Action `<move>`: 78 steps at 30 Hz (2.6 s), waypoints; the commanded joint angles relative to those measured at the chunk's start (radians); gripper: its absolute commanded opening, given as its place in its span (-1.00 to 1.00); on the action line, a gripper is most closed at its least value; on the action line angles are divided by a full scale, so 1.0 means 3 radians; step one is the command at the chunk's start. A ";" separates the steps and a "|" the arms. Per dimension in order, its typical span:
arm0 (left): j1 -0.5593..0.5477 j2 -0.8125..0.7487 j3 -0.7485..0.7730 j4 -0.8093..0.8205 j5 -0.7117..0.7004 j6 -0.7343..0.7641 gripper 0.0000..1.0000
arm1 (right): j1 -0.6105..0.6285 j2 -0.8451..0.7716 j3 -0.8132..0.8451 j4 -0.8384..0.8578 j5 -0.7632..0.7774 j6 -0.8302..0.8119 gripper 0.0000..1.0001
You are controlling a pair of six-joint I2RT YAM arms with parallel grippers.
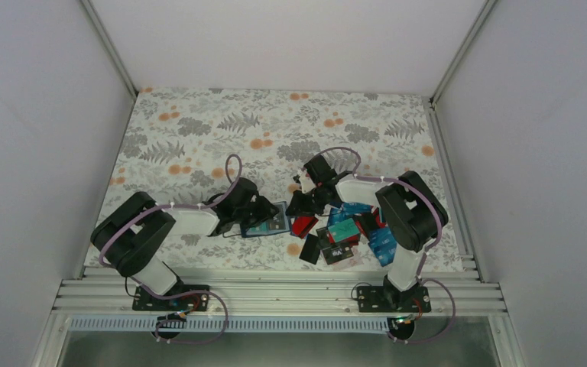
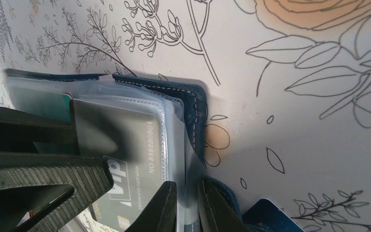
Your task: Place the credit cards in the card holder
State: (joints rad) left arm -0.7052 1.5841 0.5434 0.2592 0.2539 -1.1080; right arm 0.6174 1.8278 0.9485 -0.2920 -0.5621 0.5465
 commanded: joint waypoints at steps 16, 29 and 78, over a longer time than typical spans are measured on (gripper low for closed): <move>-0.0046 -0.0596 0.0348 -0.1618 -0.0358 0.0559 0.24 | -0.0048 -0.0225 0.0100 -0.0490 0.0081 -0.0362 -0.14; -0.0053 -0.0379 0.0564 -0.1621 -0.0301 0.0979 -0.73 | -0.0042 -0.0370 -0.0026 -0.0252 -0.0445 -0.0310 -0.12; -0.0113 0.0039 0.0521 -0.1309 -0.0112 0.1001 -0.88 | 0.0133 -0.0193 0.0172 -0.0376 -0.0304 -0.0227 -0.23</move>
State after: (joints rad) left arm -0.7315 1.5890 0.7067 -0.1394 0.2180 -0.8017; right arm 0.6331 1.7988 0.9691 -0.3981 -0.6392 0.4709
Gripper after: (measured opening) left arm 0.063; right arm 0.387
